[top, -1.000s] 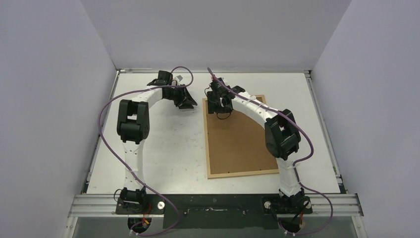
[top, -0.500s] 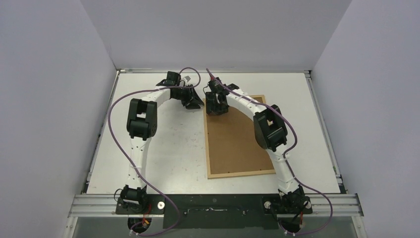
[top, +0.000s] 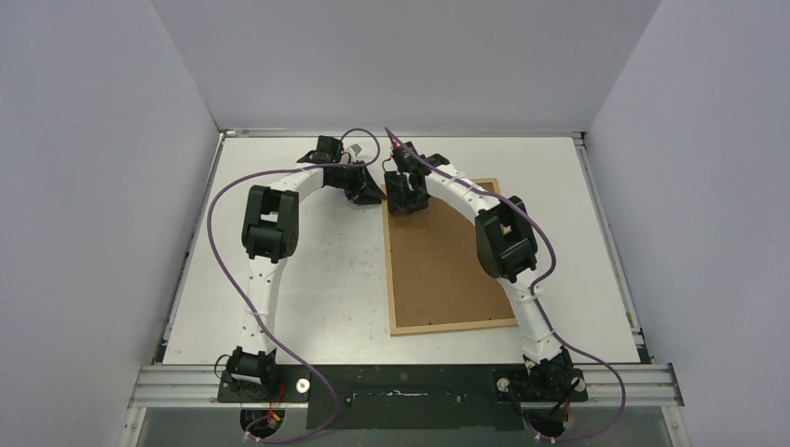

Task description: Put the photo into the frame

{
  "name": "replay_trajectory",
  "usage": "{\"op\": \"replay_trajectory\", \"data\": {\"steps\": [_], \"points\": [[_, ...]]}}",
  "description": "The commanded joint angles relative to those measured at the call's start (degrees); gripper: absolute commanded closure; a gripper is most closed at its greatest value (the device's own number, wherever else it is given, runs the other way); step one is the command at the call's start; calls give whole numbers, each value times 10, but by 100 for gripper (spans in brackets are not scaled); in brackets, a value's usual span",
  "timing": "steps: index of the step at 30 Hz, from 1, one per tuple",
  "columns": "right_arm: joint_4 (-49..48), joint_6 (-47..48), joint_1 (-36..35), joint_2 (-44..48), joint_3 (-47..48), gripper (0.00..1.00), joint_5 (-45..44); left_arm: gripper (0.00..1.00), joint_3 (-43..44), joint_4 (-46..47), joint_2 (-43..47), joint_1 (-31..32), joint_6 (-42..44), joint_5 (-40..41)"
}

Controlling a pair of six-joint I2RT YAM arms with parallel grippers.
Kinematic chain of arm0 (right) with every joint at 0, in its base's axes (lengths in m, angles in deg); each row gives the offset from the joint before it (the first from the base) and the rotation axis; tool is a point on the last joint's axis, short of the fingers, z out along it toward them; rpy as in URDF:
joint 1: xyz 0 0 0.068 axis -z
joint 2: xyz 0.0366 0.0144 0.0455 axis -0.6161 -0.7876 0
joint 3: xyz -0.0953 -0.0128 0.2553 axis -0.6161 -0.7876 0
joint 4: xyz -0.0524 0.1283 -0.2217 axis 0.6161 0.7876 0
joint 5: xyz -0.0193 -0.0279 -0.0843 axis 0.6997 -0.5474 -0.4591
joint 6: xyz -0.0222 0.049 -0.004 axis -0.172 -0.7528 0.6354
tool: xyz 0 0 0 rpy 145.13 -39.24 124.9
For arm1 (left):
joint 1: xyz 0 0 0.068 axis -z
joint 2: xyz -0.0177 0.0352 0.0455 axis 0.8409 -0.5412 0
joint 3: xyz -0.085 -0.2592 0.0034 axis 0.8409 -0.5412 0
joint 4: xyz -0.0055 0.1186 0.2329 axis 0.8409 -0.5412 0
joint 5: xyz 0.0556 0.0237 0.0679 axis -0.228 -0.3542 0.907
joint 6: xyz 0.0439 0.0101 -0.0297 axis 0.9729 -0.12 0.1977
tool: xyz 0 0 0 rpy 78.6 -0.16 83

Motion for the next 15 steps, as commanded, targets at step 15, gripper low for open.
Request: {"op": "replay_trajectory", "data": {"steps": [15], "points": [[44,3,-21,-55,0,44,-11,78,2,-5,-30,22,5,13]]}}
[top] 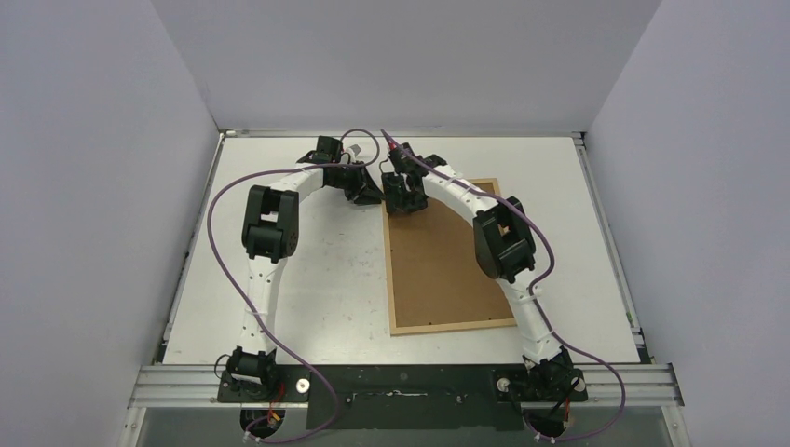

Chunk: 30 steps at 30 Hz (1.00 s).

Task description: Put the photo into the frame

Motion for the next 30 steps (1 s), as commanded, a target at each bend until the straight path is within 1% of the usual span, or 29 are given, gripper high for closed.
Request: {"op": "replay_trajectory", "data": {"steps": [1,9,16,23,30], "points": [[41,-9,-15,-51,-6,44,-3,78,2,-5,-29,22,11,13],[47,-10,-20,-62,-7,44,-19,78,0,-9,-29,22,14,15],[55,7,-29,-69,-9,45,-42,78,1,-12,-30,21,16,15],[45,36,-37,-63,-47,47,-73,78,6,-16,-32,21,17,18],[32,32,-34,-59,-58,46,-55,78,10,-22,-35,20,19,20]]}}
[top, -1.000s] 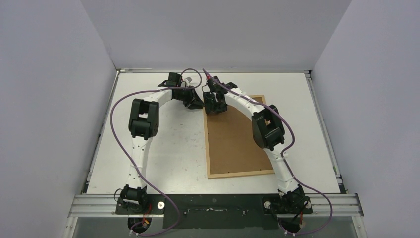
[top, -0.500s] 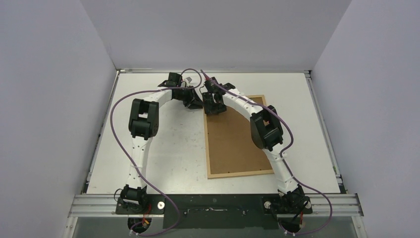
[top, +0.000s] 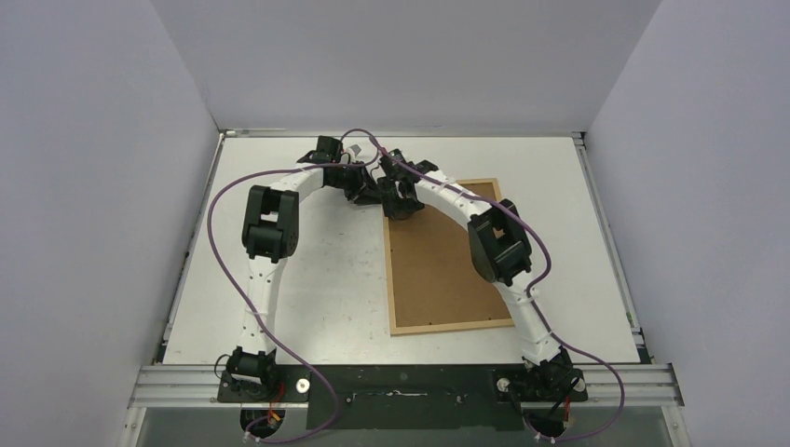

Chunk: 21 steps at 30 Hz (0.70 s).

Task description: Put the photo into the frame

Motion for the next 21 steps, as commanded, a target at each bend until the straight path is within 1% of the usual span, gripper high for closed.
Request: {"op": "replay_trajectory", "data": {"steps": [1,4,8,11,17,21], "points": [[36,9,-2,-53,-51,46,45,78,9,-21,-34,20,19,20],[0,22,14,-39,-77,45,99,78,11,-23,-34,19,19,20],[-11,34,31,-35,-90,42,136,78,12,-24,-34,19,21,22],[-8,38,34,-37,-89,40,140,78,15,-25,-36,19,21,22],[2,38,34,-47,-82,37,137,78,15,-27,-36,19,21,22],[13,35,31,-51,-78,38,115,78,15,-29,-36,19,22,24]]}}
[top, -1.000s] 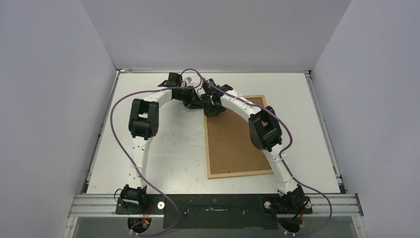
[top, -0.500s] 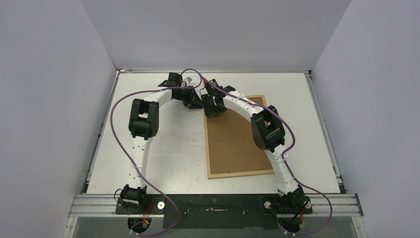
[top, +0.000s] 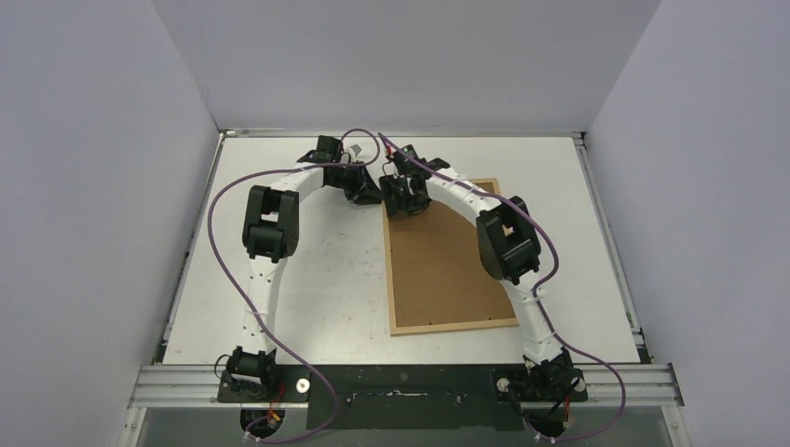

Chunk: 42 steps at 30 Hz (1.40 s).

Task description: Put the photo into the frame

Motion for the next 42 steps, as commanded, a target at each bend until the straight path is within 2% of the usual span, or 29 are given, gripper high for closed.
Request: {"op": "replay_trajectory", "data": {"steps": [1,6,13,20,31,42], "points": [[57,-2,-3,-78,-31,39,-10,78,5,-19,-32,19,18,24],[88,-6,-8,-94,-7,44,-43,78,6,-18,-32,19,17,25],[104,-7,-18,-104,9,44,-68,78,5,-20,-31,19,18,26],[91,-7,-15,-98,1,43,-51,78,5,-20,-32,19,18,26],[45,-1,10,-79,-38,39,29,78,7,-20,-32,19,17,29],[61,3,9,-86,-33,39,-1,78,7,-20,-33,19,14,31]]}}
